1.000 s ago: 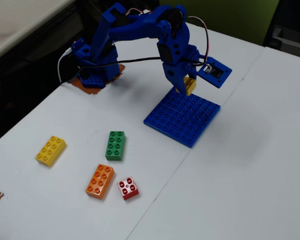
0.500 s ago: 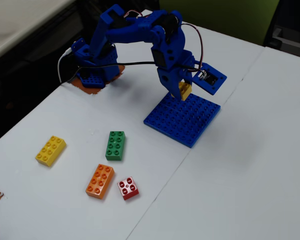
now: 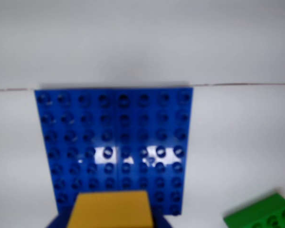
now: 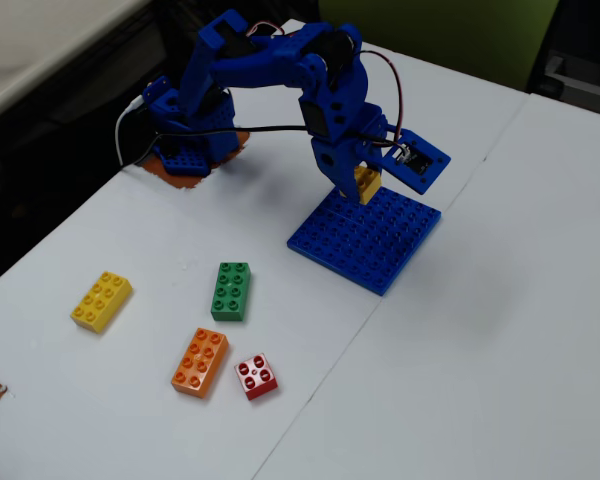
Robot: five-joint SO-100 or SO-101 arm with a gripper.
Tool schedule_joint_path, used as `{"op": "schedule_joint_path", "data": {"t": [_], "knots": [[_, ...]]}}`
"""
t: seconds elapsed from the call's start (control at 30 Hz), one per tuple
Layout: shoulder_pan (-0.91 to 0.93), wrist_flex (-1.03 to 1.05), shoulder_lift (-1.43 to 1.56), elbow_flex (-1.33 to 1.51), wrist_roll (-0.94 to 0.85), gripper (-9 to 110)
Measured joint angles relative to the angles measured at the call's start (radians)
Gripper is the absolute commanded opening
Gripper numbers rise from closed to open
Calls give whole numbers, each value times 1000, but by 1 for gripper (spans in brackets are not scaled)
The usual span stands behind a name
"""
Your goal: Pick up the 2x2 yellow block and go up the 8x8 blue block.
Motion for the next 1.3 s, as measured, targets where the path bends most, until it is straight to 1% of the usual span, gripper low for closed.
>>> {"op": "schedule_joint_path", "data": {"t": [1.3], "knots": [[0, 3, 0, -55, 20, 0]]}}
